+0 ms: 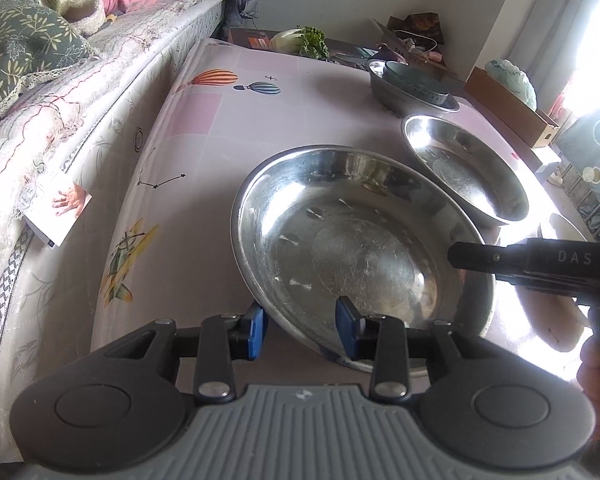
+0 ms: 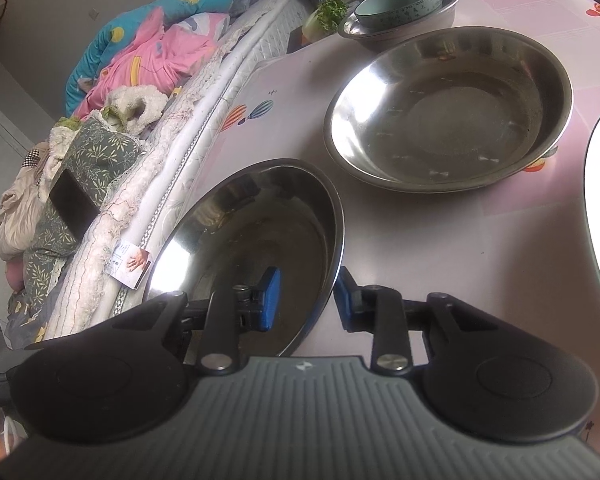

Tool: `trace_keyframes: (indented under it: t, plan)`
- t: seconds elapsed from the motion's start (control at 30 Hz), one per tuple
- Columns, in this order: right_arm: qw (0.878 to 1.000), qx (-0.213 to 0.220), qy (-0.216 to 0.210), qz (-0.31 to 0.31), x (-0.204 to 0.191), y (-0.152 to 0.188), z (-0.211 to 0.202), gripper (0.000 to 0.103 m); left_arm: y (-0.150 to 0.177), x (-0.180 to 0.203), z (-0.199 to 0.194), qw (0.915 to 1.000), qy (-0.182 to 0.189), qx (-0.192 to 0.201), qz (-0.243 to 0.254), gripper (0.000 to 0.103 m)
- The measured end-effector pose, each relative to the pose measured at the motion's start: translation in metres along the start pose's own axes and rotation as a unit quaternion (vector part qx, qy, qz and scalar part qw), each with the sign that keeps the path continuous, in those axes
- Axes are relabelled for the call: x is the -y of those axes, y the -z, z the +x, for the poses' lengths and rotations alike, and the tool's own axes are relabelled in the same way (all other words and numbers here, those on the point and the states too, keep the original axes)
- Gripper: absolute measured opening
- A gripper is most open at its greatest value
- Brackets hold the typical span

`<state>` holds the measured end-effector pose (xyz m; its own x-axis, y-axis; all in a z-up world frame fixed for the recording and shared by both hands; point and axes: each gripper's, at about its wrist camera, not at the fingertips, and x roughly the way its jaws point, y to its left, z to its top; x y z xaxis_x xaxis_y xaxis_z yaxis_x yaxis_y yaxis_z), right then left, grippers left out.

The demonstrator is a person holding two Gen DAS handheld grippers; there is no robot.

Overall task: Organize plates and bowls
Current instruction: 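Lift the large steel basin off the table with both tools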

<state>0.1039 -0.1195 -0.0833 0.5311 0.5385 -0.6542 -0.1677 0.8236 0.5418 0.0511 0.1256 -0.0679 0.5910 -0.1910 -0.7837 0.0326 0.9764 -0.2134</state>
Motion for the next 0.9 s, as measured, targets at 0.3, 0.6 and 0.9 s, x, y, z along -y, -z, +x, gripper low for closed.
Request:
trace_keyframes:
  t: [0.3,0.6,0.9]
  plan:
    - [1.000,-0.004,0.001,0.005,0.006,0.026,-0.029,0.030,0.018,0.003,-0.015,0.9991,0.039,-0.015,-0.006,0.038]
    - [1.000,-0.007,0.003,0.004,0.011,0.044,-0.042,0.030,0.031,0.000,-0.017,0.9977,0.060,-0.028,-0.016,0.038]
    - [1.000,0.004,0.015,0.003,0.011,0.040,-0.044,0.030,0.024,-0.001,-0.018,0.9995,0.031,-0.003,-0.003,0.046]
